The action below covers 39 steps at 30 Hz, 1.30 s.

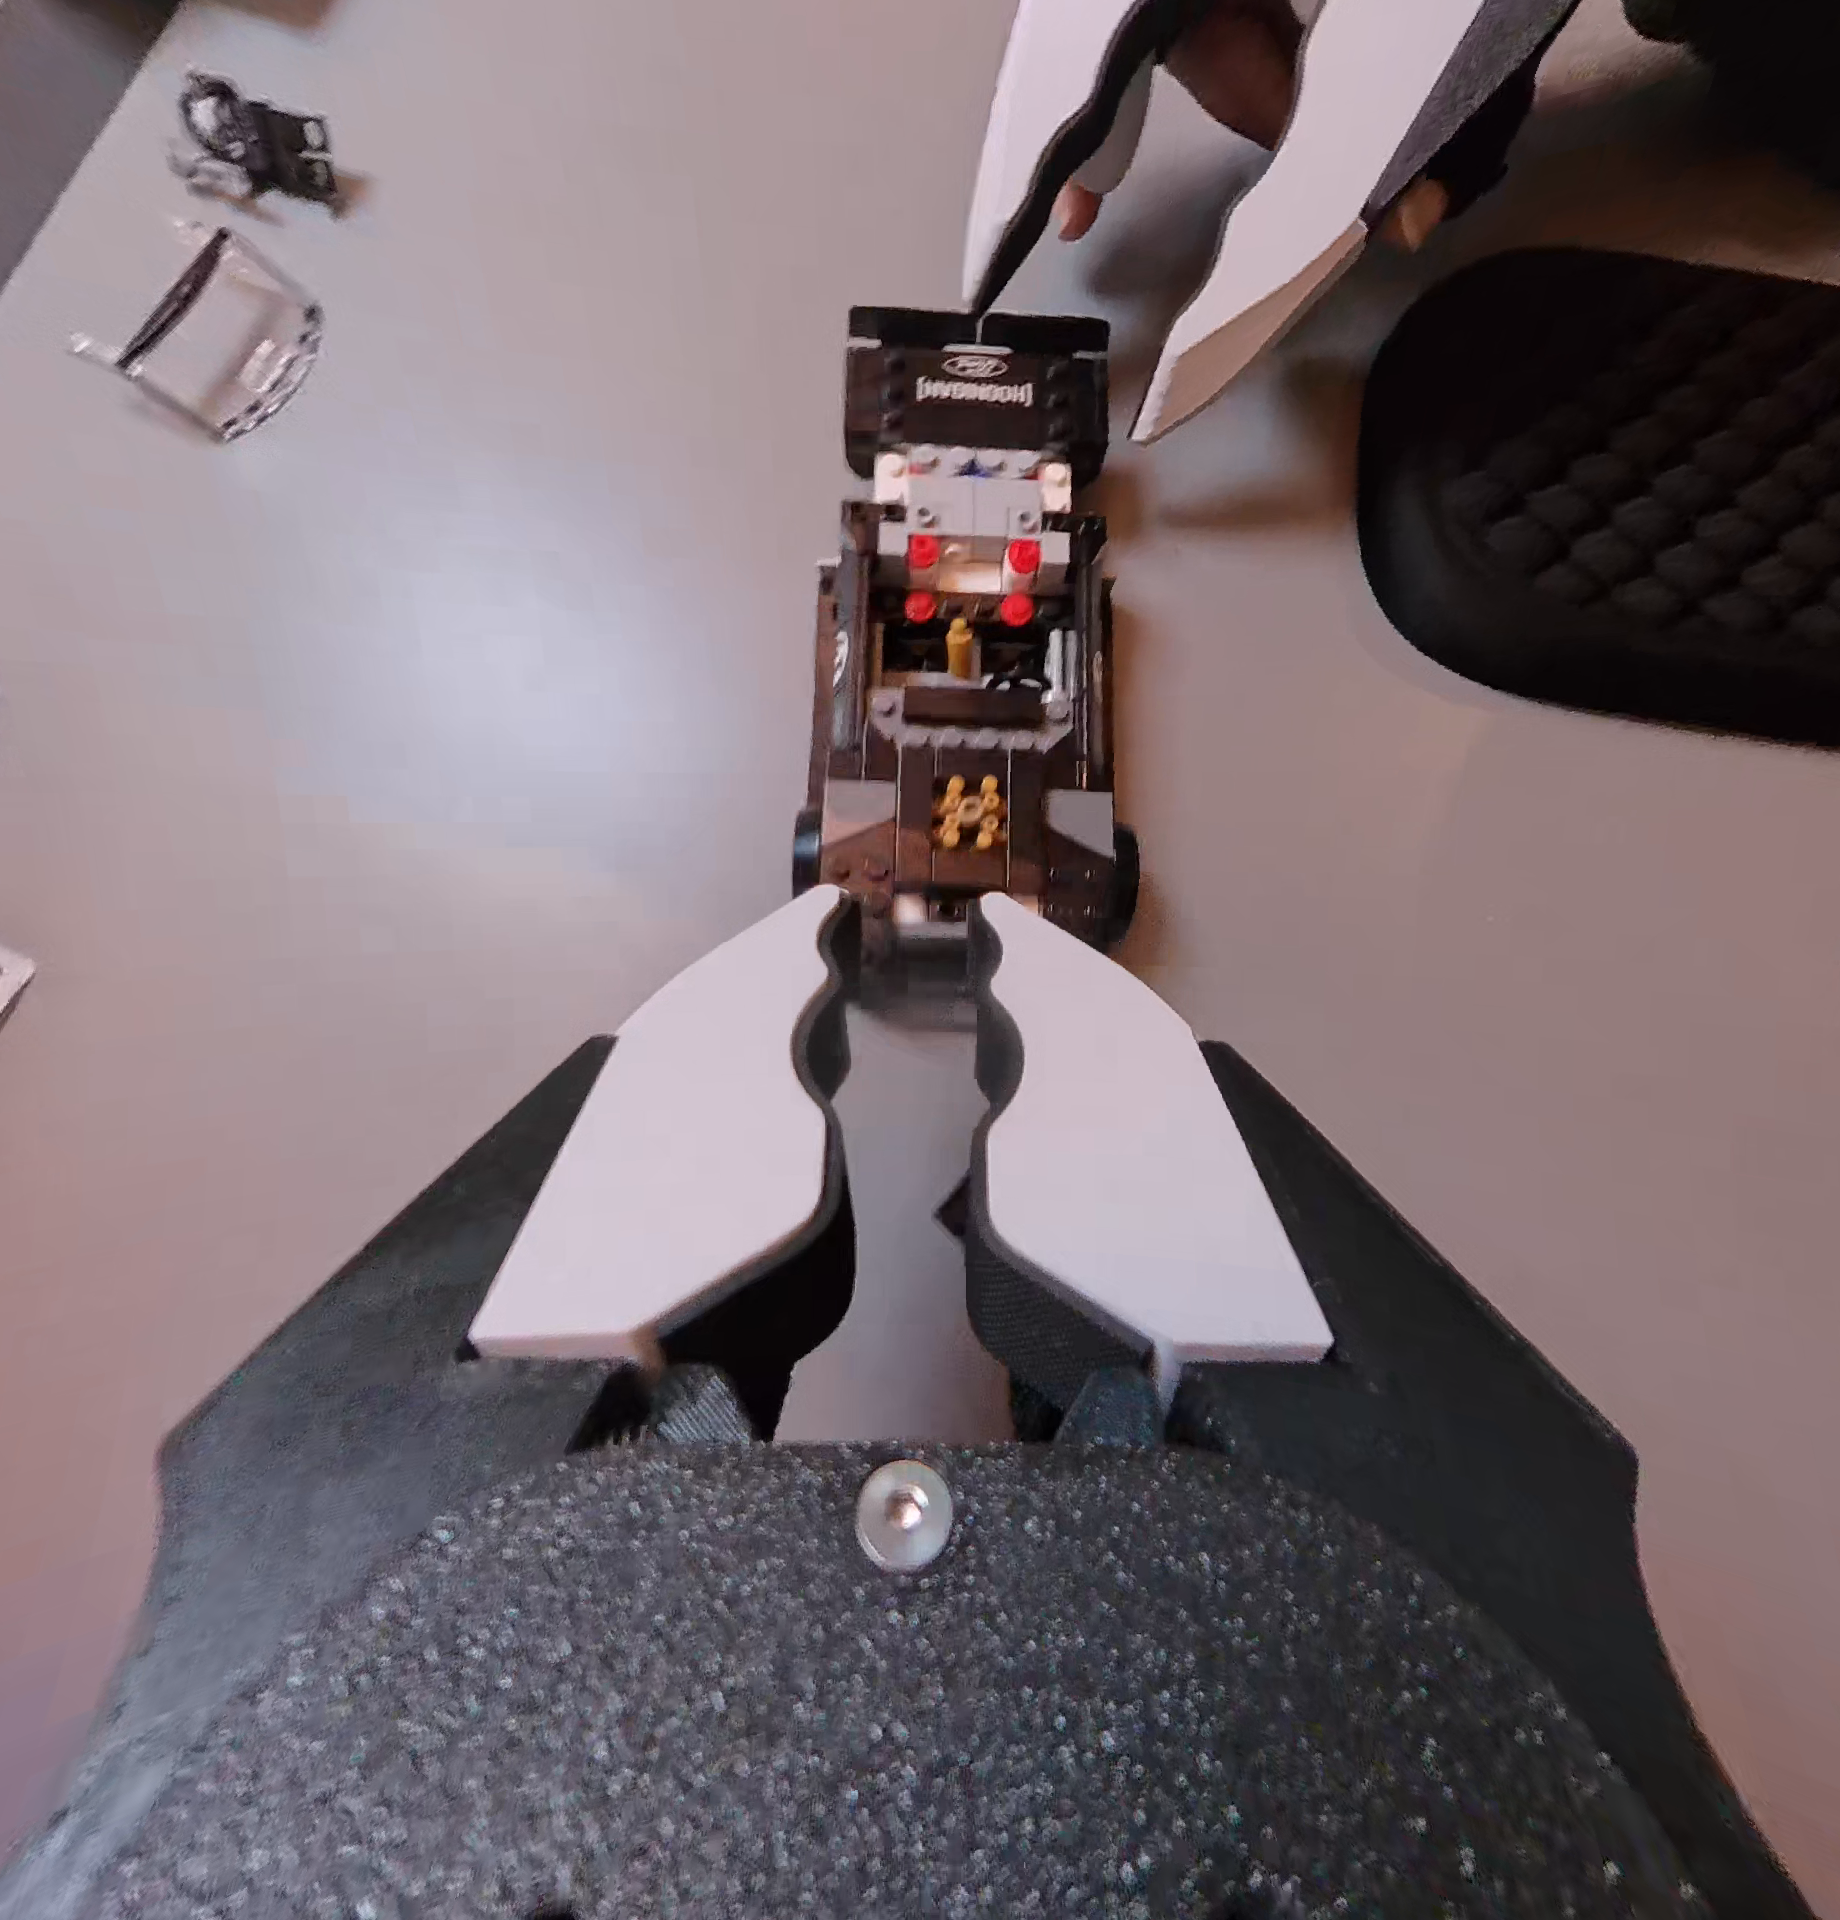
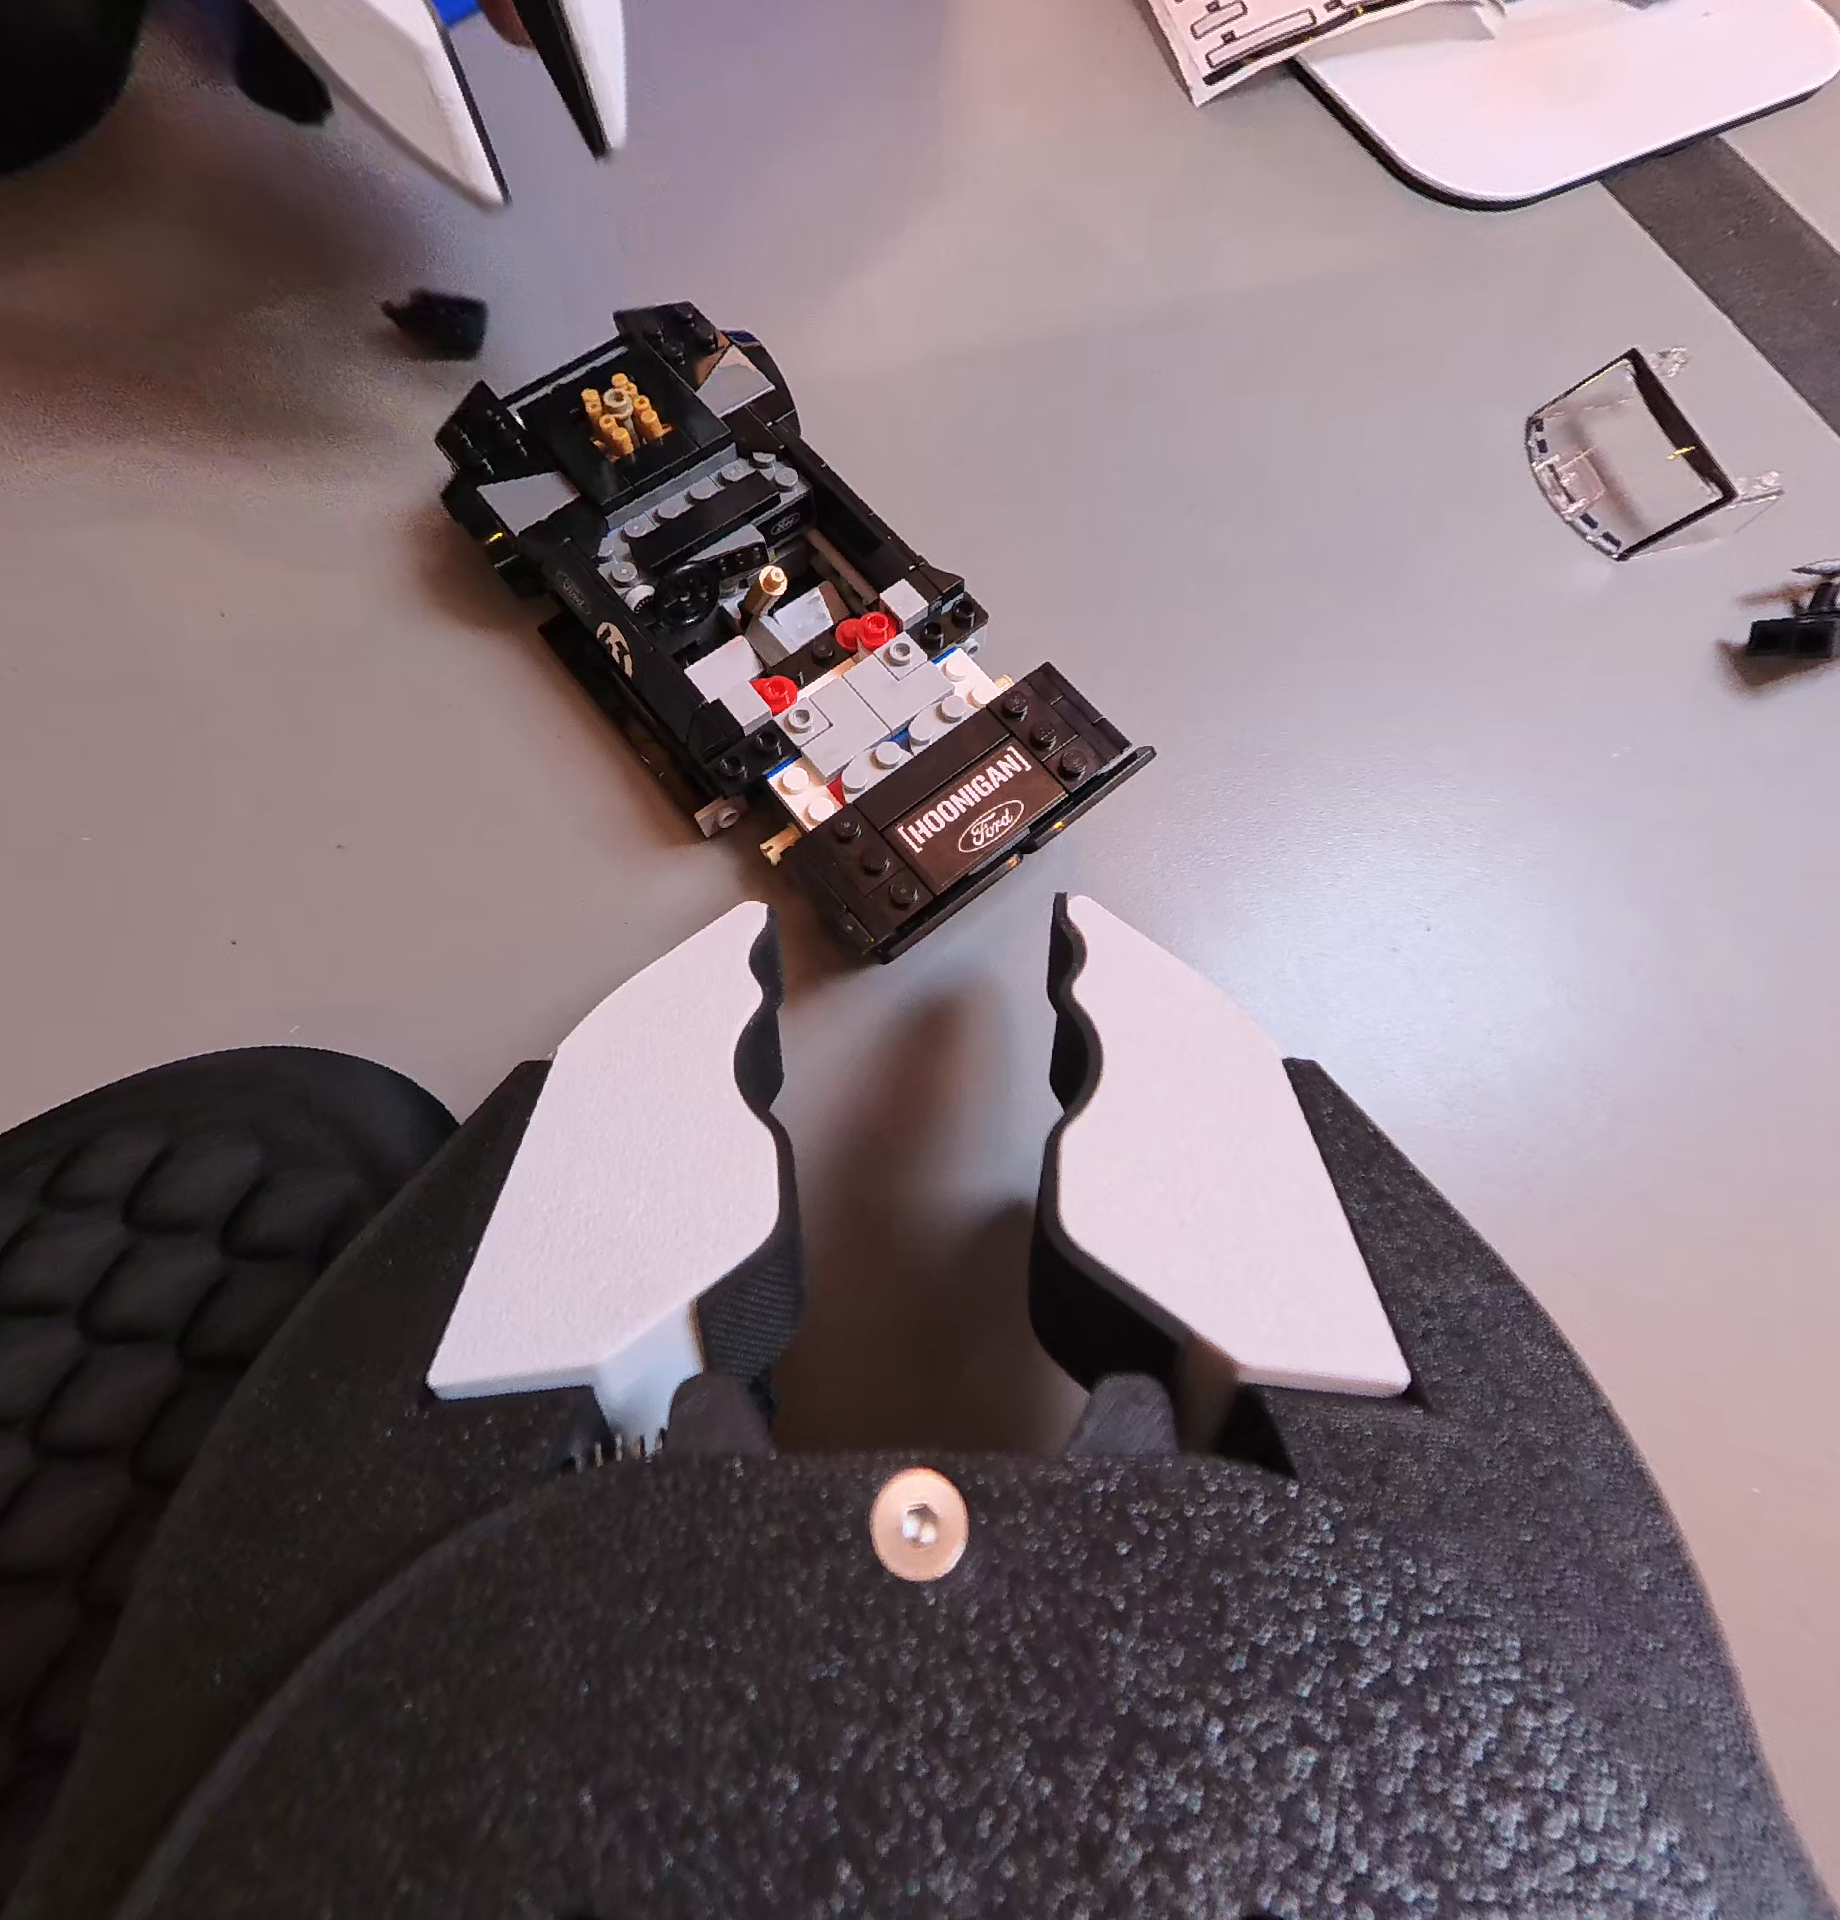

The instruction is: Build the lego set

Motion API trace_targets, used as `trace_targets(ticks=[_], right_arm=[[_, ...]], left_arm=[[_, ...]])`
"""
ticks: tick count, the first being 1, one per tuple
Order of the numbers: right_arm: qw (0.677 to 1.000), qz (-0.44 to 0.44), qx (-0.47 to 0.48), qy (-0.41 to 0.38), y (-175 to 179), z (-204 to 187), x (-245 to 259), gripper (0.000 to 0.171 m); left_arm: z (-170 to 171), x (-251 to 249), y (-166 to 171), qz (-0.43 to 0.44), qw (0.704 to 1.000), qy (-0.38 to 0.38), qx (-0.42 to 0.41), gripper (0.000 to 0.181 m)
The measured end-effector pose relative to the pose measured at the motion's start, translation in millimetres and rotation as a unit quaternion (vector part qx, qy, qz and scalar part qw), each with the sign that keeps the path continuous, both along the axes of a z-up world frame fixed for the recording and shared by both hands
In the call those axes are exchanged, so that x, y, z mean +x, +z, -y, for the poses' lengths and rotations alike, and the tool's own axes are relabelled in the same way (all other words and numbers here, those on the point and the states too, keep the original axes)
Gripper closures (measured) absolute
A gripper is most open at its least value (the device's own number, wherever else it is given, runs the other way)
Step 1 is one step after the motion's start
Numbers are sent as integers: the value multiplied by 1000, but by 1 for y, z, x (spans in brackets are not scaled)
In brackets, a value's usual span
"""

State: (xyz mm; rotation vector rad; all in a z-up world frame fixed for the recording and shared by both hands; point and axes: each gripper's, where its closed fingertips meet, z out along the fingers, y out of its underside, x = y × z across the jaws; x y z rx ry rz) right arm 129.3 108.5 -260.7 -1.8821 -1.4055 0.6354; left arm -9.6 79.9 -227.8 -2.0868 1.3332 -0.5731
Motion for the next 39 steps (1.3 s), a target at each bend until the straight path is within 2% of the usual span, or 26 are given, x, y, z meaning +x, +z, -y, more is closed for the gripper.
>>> trace_targets(ticks=[3,9,11,21,25,28,31,34,39], right_arm=[[1000,1,-2,0,-1,0,0,122],[1000,1,-3,3,-3,2,-2,122],[1000,0,-3,4,-2,2,-2,122],[1000,1,2,4,-1,3,-3,122],[1000,-3,1,3,0,2,-3,122],[1000,-22,7,-1,9,0,-3,122],[997,-78,22,9,32,4,-11,122],[988,-143,21,48,59,22,-33,127],[965,-228,-25,125,86,62,-78,134]], left_arm=[[14,-14,-2,2,999,30,-43,160],[34,-45,-38,-84,988,123,-46,159],[38,-48,-48,-80,985,137,-60,157],[42,-48,-55,-96,985,131,-55,163],[41,-47,-55,-93,988,119,-29,164],[39,-35,-42,-40,993,110,1,164],[33,-17,-12,50,993,91,59,164],[33,2,16,137,983,60,107,165],[42,24,46,247,959,7,141,164]])
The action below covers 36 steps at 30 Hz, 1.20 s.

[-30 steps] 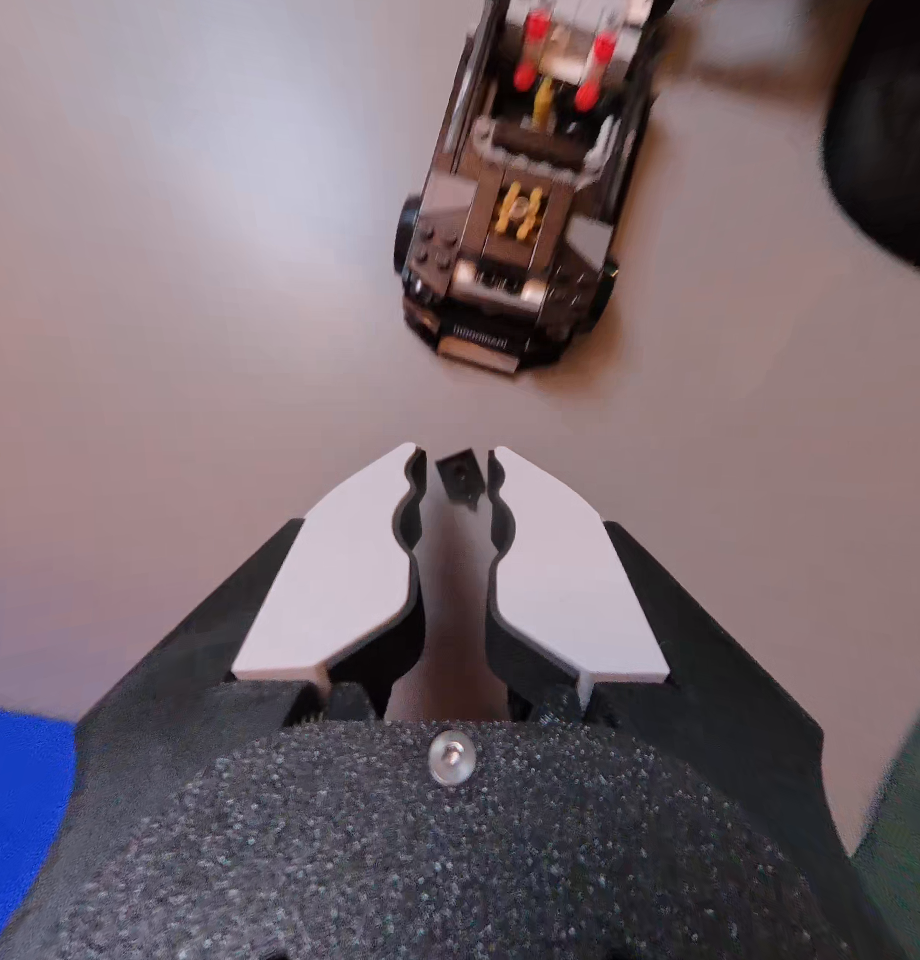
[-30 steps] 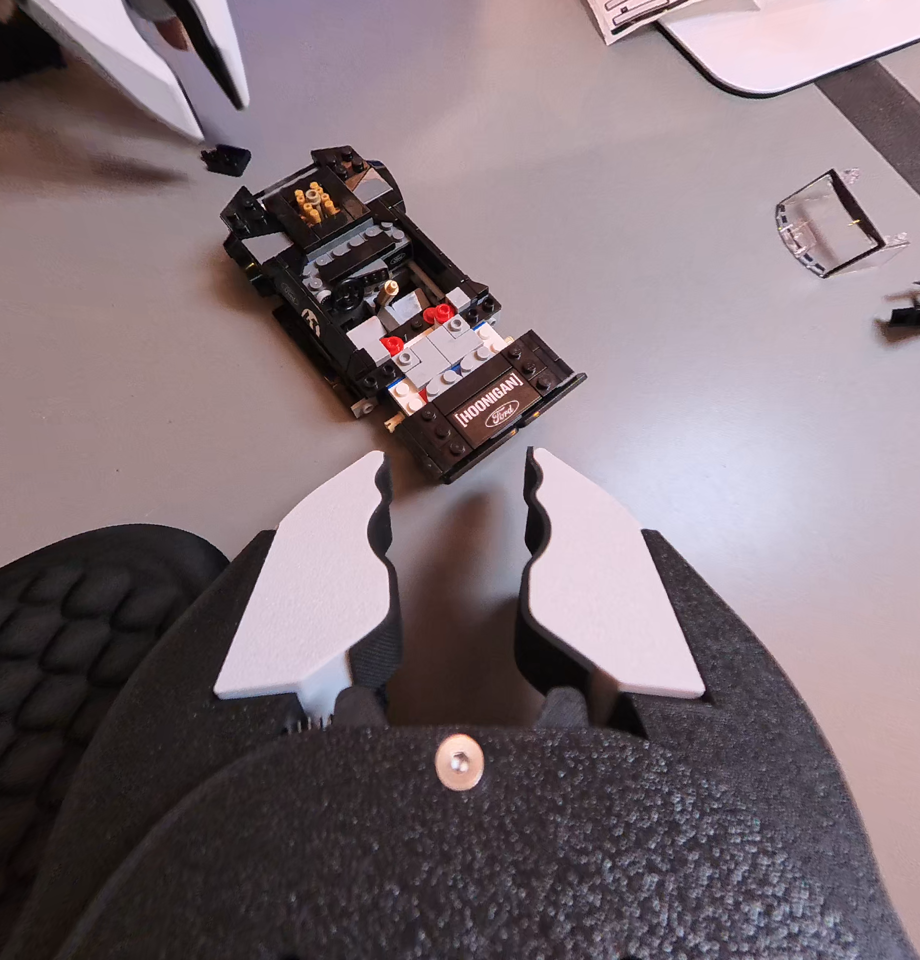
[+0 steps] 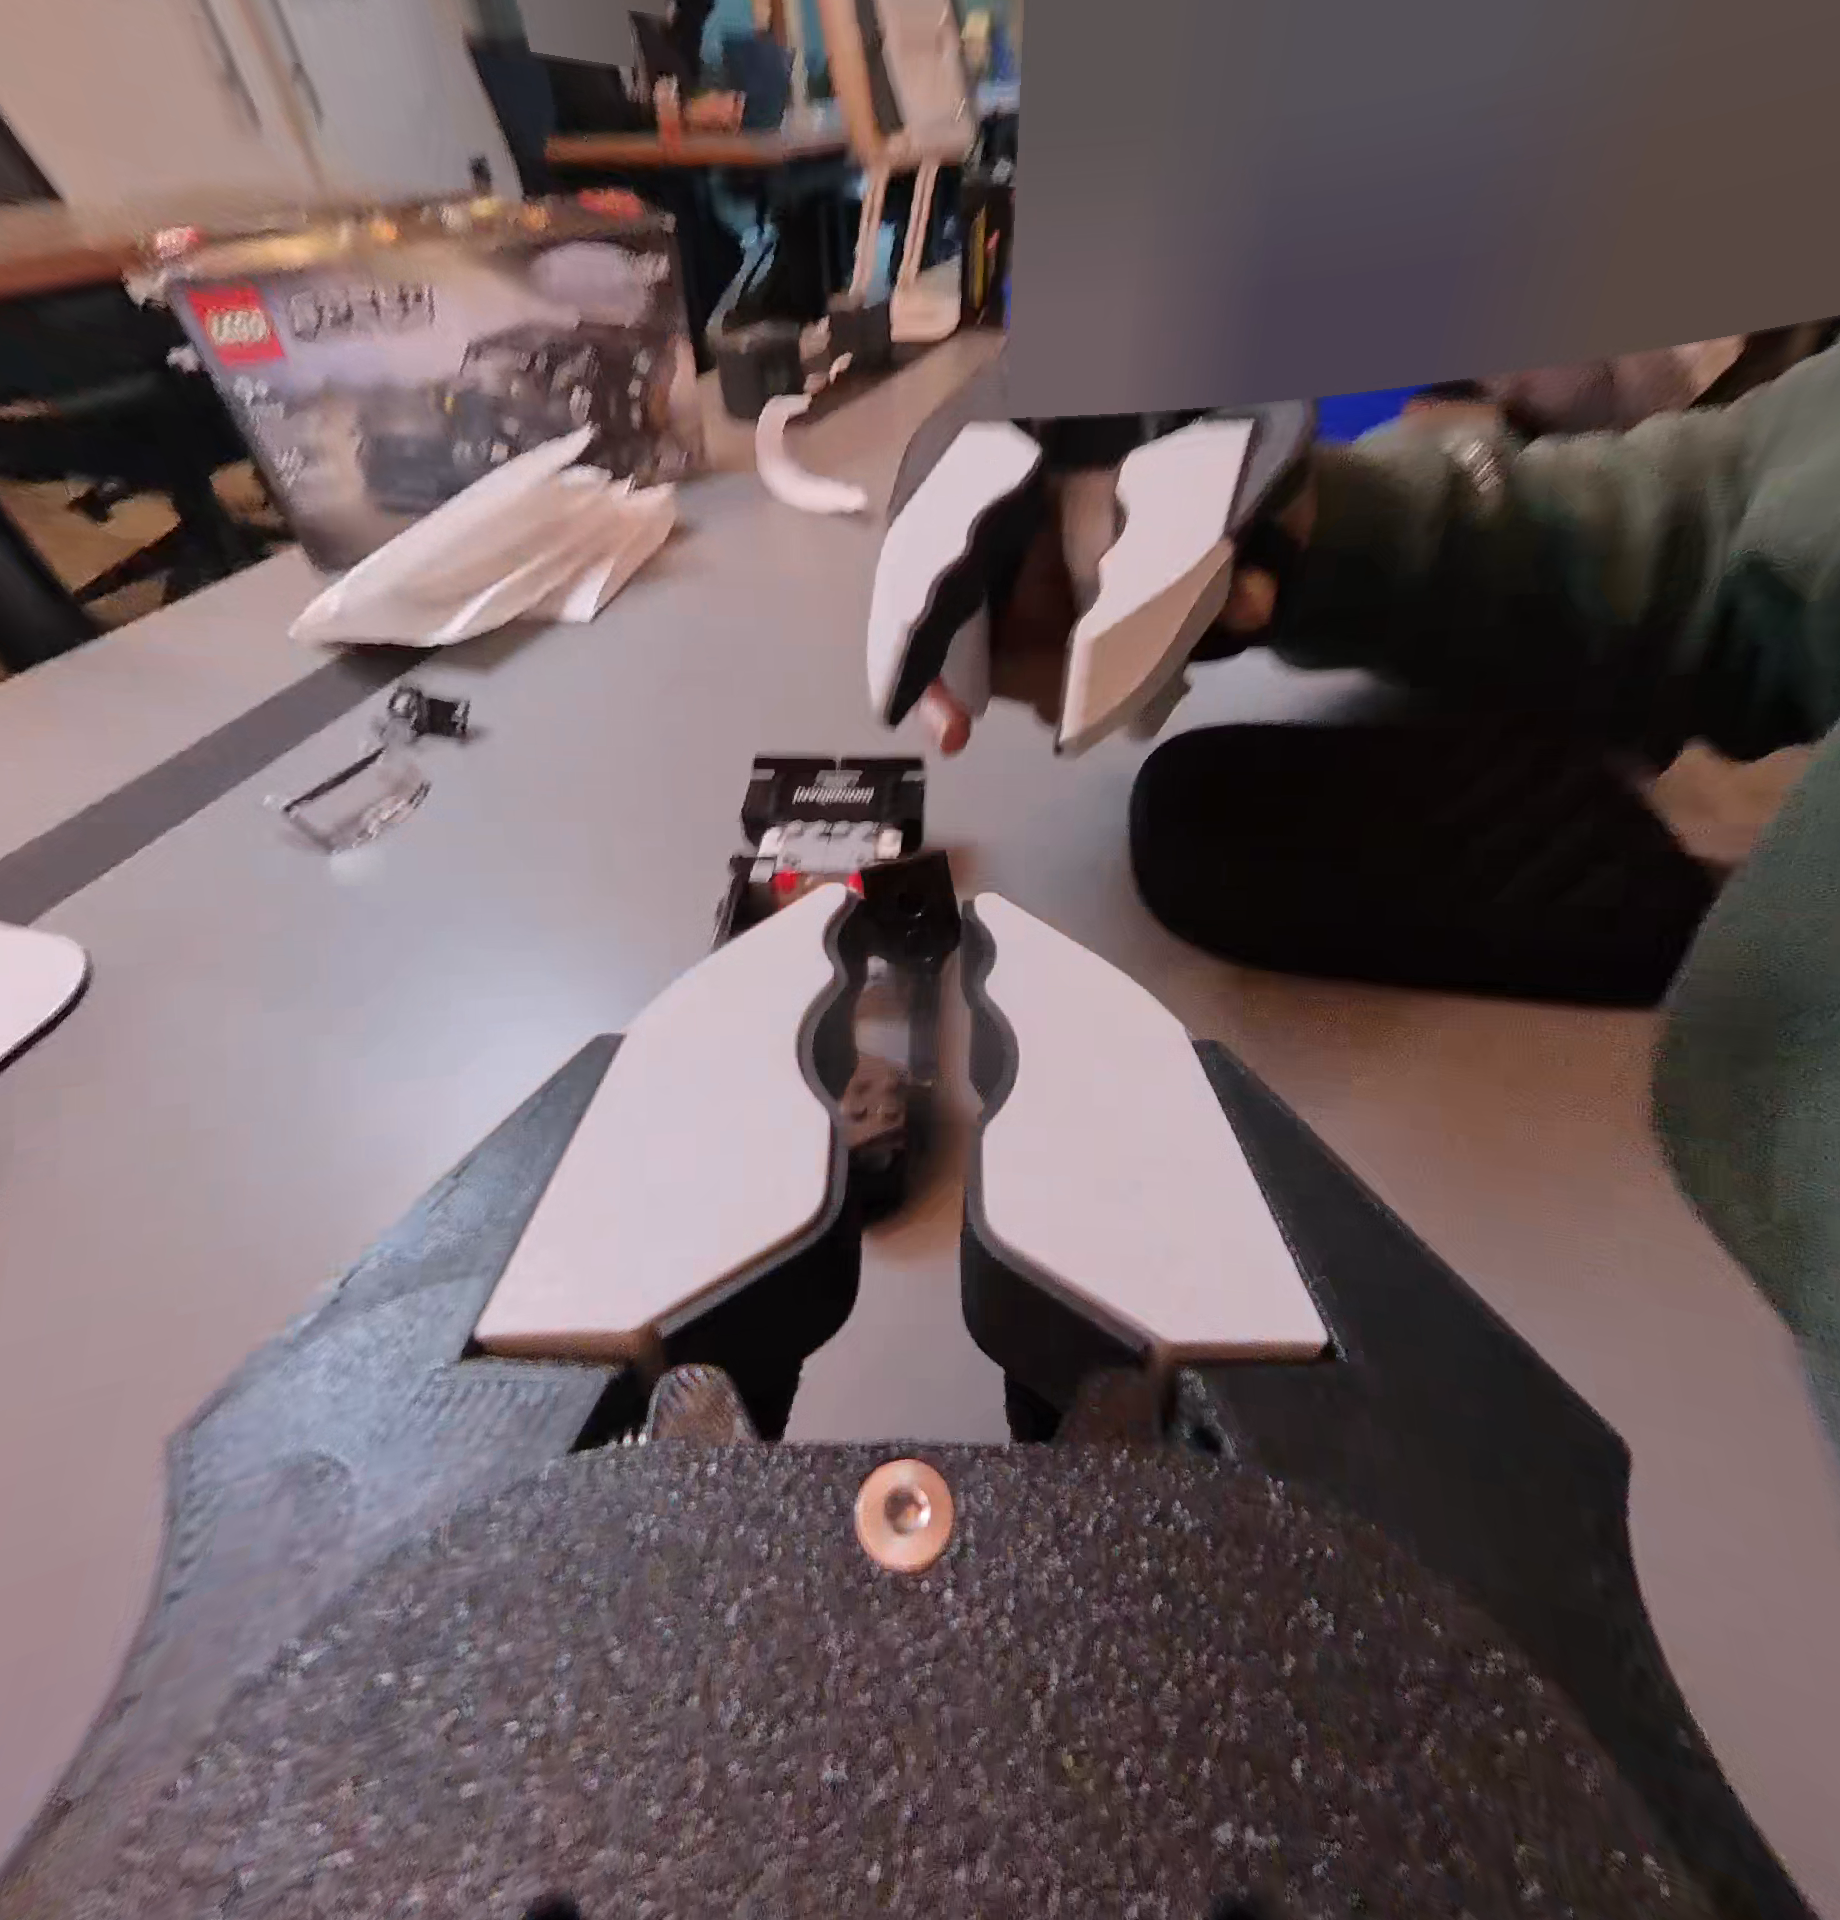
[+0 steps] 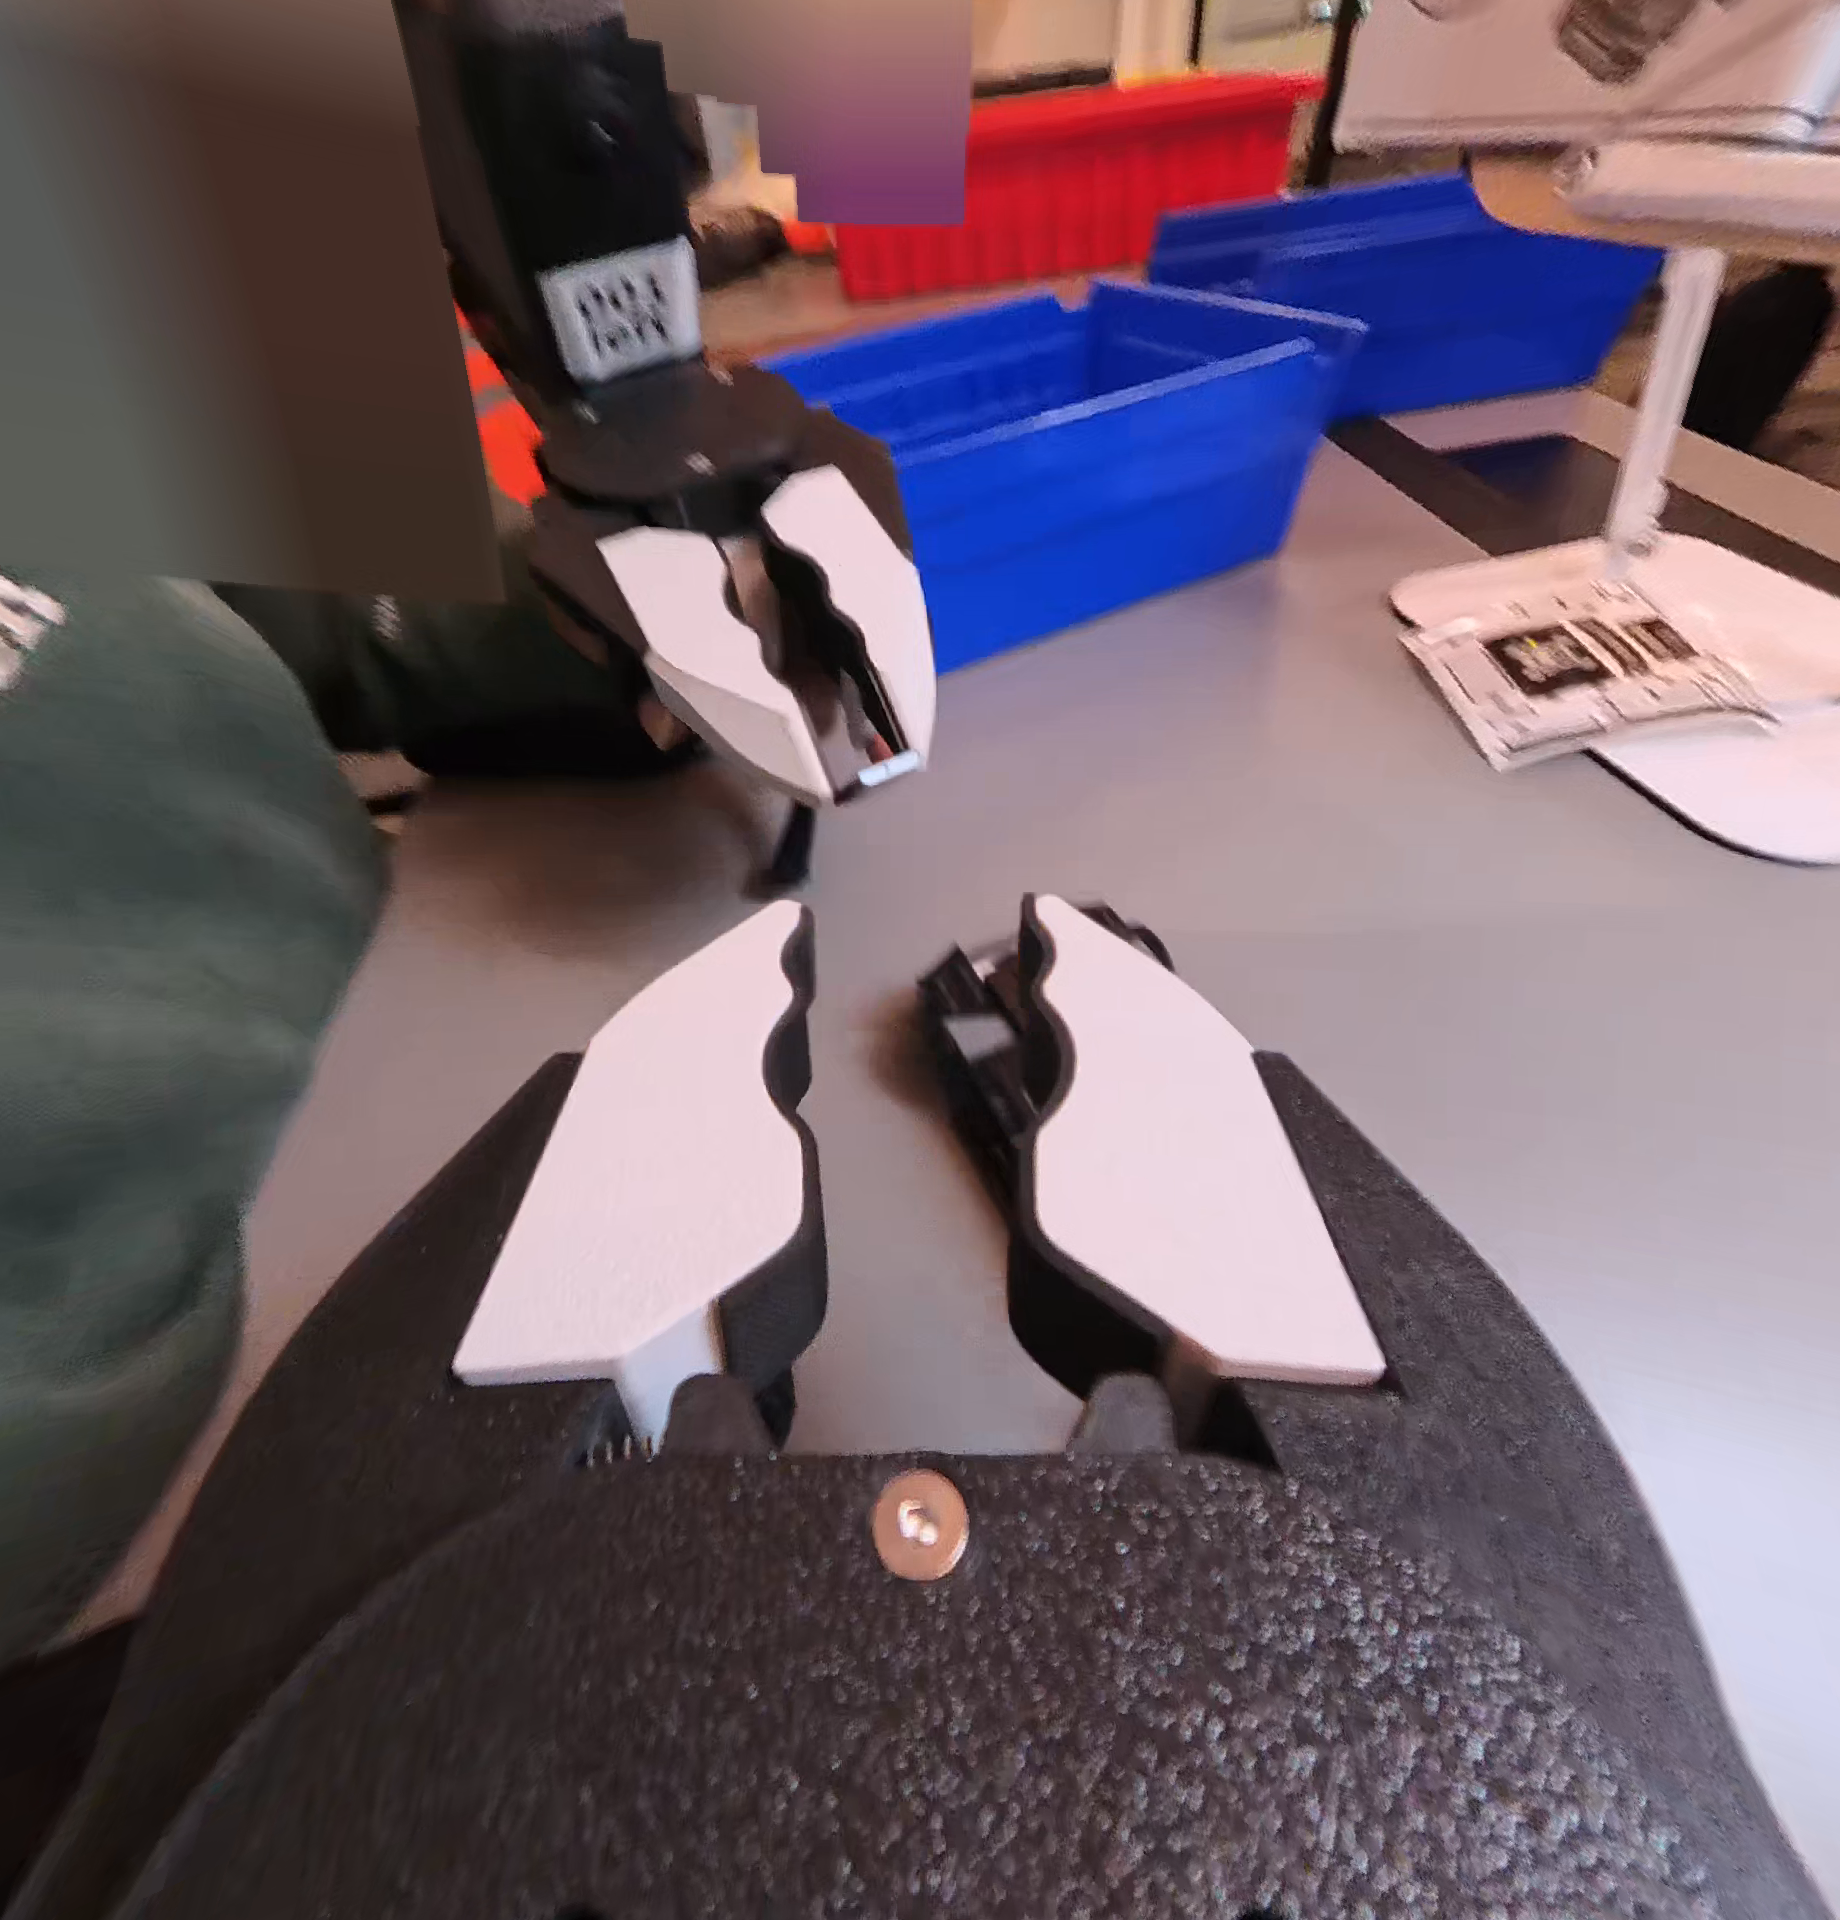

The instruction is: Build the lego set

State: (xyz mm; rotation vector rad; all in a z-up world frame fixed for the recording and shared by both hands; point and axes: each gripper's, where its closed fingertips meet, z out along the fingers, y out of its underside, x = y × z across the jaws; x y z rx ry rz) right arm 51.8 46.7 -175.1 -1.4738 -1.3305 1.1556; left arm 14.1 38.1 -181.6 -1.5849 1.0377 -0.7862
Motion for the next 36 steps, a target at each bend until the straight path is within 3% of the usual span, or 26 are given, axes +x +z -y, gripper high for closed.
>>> trace_targets(ticks=[8,20,36], right_arm=[[997,-43,-43,56,8,21,-37,144],[972,-98,-177,115,18,28,-44,146],[979,-102,-153,85,23,30,-48,157]], left_arm=[[13,3,19,120,991,-55,-31,164],[18,4,21,40,995,-42,75,165],[20,1,26,37,996,-25,82,164]])
